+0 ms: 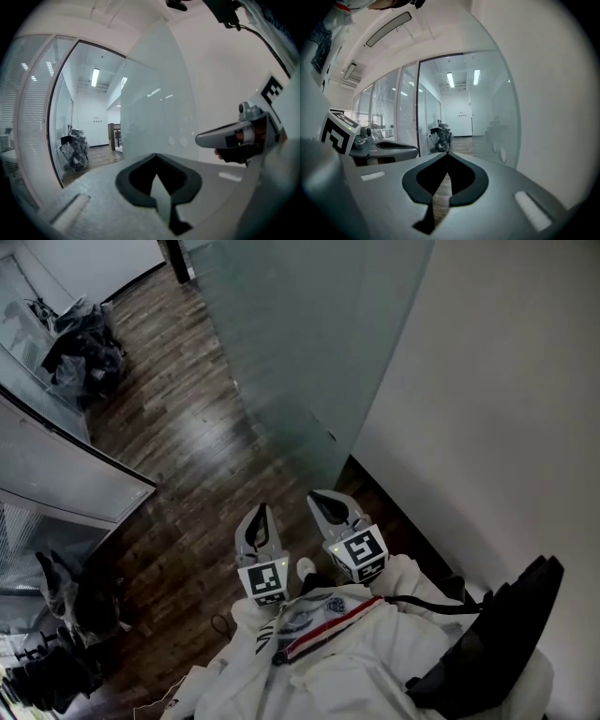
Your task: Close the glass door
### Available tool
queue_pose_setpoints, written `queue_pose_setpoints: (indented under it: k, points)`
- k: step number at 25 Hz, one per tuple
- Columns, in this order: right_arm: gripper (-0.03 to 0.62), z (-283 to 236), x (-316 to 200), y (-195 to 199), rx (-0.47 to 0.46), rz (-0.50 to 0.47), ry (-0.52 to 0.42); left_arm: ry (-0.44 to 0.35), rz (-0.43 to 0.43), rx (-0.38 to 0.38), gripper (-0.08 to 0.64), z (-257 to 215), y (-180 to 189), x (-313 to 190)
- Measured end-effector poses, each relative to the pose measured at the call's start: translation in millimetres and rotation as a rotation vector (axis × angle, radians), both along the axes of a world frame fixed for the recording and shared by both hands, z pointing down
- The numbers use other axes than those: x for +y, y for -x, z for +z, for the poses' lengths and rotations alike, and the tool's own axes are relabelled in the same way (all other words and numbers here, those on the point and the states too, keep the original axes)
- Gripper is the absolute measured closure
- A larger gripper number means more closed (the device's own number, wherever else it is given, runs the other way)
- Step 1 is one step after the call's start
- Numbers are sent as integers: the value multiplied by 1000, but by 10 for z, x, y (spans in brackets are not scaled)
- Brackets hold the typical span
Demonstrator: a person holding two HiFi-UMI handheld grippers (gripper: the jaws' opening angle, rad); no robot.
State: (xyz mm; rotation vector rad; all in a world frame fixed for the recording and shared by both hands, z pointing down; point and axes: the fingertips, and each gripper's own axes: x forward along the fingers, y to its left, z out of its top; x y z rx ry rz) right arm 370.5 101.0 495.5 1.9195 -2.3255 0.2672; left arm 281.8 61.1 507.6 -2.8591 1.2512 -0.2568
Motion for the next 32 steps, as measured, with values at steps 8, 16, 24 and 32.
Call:
queue_pose_setpoints:
  k: [8, 16, 24, 32]
  points:
    - [584, -45, -331, 142, 15, -75, -16, -3, 4, -12, 558, 28, -54, -230]
    - [584, -195, -289, 115, 20, -312, -81, 15, -56, -31, 558, -73, -336, -224]
    - [584, -203, 19, 76, 8, -623, -119, 2, -157, -26, 558, -77, -697, -175]
    - [584, -286, 235, -152, -88, -829, -121, 14, -220, -46, 558, 65, -992, -101]
